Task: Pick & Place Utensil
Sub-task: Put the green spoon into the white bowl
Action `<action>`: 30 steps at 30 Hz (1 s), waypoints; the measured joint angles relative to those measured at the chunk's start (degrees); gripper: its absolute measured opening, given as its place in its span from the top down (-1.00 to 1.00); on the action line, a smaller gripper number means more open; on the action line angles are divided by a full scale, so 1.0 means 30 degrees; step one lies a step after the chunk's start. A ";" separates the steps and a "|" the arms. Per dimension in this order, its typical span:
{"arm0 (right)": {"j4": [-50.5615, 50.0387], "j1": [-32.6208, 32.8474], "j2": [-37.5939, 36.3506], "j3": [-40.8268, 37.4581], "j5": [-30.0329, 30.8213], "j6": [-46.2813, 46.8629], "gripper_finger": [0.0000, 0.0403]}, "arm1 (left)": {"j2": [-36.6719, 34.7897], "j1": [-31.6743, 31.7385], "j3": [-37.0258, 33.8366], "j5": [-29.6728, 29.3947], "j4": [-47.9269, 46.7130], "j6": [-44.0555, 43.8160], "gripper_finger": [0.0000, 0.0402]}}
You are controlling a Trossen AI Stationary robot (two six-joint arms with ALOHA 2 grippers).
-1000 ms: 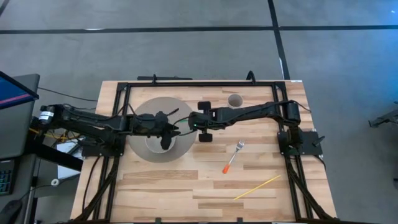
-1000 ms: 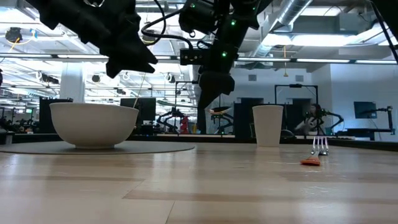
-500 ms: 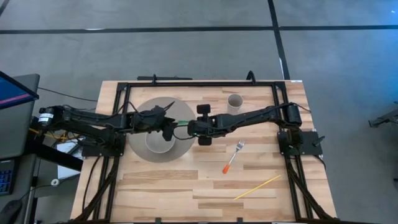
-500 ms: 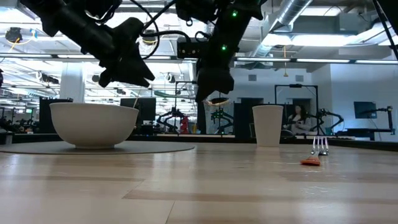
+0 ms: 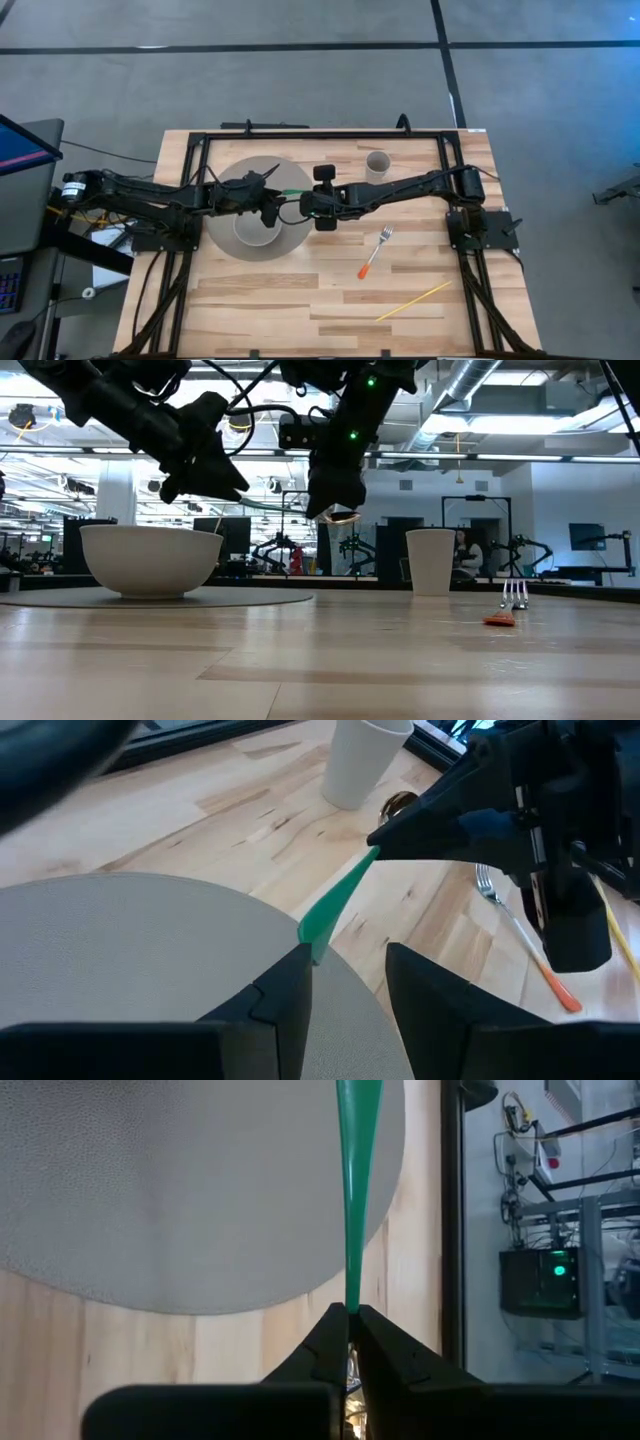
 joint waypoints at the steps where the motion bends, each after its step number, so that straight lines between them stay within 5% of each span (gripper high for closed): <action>1: 0.0022 0.0000 0.0000 0.0000 0.0000 -0.0128 0.96 | 0.0000 0.0000 -0.0007 0.0000 0.0000 0.0000 0.35; 15: 0.1728 -0.0073 -0.0003 0.0044 -0.0252 -0.0987 0.95 | 0.0001 -0.0028 0.0022 0.0240 0.0312 0.1120 0.35; 30: -0.0529 -0.0016 0.0007 0.0036 0.0076 -0.0577 0.95 | -0.0044 0.0125 0.0008 0.0015 0.0185 0.1057 0.35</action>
